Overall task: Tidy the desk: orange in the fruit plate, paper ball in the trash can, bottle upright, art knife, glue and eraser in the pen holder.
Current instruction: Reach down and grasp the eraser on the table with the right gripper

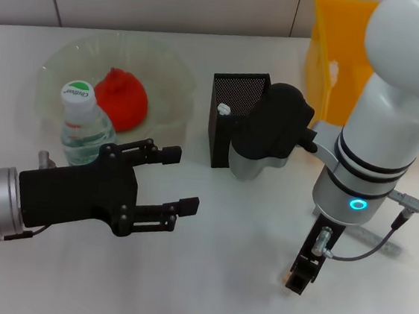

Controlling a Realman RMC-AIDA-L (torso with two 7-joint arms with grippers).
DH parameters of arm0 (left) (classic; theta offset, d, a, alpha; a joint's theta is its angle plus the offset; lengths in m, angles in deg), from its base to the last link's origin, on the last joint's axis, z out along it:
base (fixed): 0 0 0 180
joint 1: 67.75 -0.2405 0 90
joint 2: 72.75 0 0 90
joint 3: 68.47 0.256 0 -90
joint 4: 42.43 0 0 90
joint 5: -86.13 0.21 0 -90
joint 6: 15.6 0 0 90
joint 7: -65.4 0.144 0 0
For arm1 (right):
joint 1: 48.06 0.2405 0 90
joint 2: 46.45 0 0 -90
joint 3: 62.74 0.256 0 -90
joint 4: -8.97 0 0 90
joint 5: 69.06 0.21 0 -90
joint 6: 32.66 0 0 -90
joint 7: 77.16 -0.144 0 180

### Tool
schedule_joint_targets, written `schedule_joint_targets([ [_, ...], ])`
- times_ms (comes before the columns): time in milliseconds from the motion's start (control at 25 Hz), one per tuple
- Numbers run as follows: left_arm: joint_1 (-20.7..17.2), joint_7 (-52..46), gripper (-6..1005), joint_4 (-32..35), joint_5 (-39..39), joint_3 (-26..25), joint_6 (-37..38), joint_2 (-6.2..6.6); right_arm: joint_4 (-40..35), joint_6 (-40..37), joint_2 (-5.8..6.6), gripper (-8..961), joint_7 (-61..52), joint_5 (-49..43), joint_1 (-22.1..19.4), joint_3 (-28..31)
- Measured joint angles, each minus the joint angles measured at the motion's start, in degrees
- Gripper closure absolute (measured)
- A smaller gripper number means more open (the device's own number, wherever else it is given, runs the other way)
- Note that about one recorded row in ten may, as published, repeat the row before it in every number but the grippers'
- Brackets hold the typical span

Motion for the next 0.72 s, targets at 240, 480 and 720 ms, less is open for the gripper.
schedule_joint_targets([
  [240,0.1,0.0,210,0.0,0.0,-0.1,0.0,-0.01,0.4,0.1,0.0,412,0.0,0.0,0.0,-0.2],
  [480,0.2,0.2,210,-0.1,0.0,-0.3,0.0,-0.01,1.4,0.5,0.0,469,-0.1,0.1,0.3,-0.2],
  [720,0.3,0.6,210,-0.7,-0.1,-0.4,0.0,-0.01,1.4,0.7,0.0,487,-0.2,0.1,0.5,-0.2],
])
